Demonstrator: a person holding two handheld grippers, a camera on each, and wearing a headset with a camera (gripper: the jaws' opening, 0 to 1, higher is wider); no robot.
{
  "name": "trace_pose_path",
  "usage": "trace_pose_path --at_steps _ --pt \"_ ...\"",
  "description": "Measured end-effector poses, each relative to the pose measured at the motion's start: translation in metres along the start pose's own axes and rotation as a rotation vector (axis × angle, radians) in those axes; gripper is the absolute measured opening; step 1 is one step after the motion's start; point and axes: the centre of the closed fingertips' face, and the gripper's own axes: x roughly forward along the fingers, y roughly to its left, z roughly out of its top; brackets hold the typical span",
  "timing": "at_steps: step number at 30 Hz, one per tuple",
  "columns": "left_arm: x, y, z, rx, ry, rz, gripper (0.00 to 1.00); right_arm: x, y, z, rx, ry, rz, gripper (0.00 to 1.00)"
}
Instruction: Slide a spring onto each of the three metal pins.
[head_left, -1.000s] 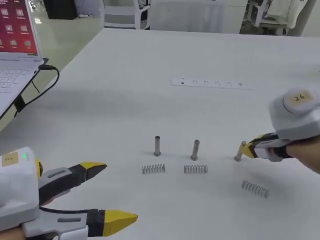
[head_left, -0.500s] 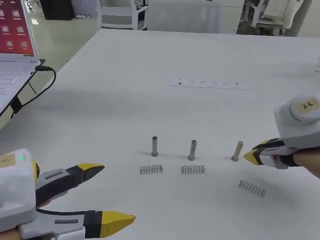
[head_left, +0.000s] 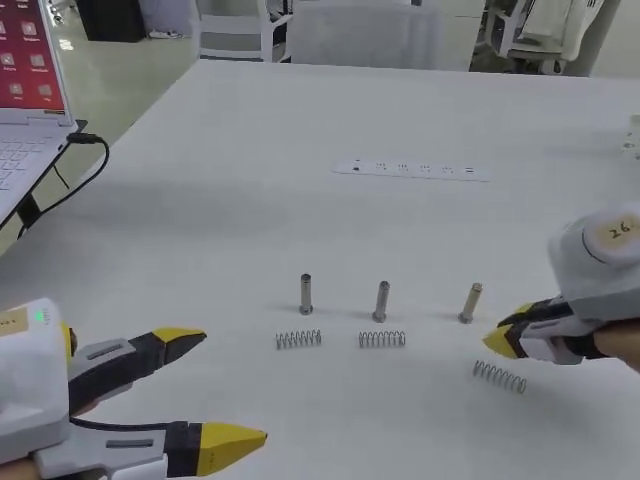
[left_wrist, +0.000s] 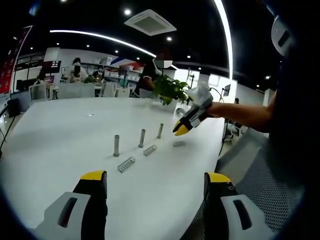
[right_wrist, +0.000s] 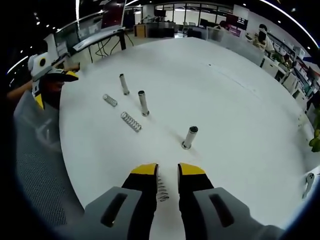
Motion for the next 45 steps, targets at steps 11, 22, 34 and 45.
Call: trace_pose_path --at_steps 11,22,34,45 --pt "0.000 0.001 0.000 -0.002 -0.005 0.002 0.75 0.011 0.012 -0.012 -0.088 0.086 0.048 0.14" --pt "-0.001 0.002 0.001 -0.005 -0.010 0.005 0.75 0.024 0.012 -0.023 -0.168 0.174 0.071 0.13" --pt "-0.001 0.002 0.002 -0.008 -0.018 0.010 0.75 0.029 0.012 -0.032 -0.246 0.287 0.099 0.11" --pt "-0.001 0.003 0.003 -0.008 -0.024 0.010 0.75 0.031 0.014 -0.031 -0.269 0.340 0.139 0.10"
